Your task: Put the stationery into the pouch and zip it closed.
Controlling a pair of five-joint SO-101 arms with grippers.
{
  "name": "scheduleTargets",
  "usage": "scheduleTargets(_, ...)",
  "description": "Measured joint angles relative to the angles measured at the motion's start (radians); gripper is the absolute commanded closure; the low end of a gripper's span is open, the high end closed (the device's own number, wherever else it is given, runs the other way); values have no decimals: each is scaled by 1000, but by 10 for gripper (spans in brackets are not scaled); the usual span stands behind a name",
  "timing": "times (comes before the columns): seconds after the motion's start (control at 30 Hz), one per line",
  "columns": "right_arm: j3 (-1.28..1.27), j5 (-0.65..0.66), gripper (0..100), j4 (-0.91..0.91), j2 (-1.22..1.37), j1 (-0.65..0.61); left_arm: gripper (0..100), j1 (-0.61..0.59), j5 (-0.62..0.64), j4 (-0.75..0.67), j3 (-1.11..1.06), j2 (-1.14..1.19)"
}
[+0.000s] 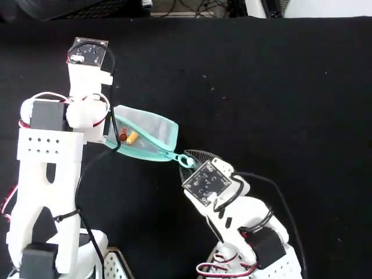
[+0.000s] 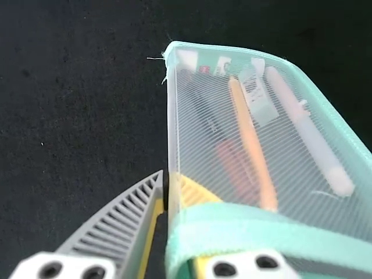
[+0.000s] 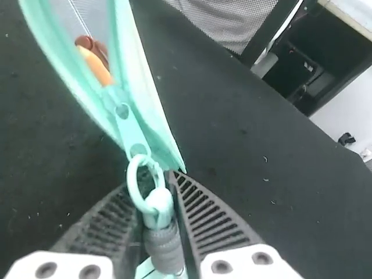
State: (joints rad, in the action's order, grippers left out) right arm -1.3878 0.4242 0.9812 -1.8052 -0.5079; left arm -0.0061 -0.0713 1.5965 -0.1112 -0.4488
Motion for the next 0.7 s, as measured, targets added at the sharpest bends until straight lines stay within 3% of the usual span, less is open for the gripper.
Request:
scheduleTargets(0.3, -12, -2, 977, -2, 0, 0, 970, 0, 0, 0, 0, 0)
scheduleTargets(0.47, -12, -37, 828, -6, 0, 0, 970, 0, 0, 0, 0, 0)
scheduleTargets(0.7, -12, -54, 883, -6, 0, 0, 970, 0, 0, 0, 0, 0)
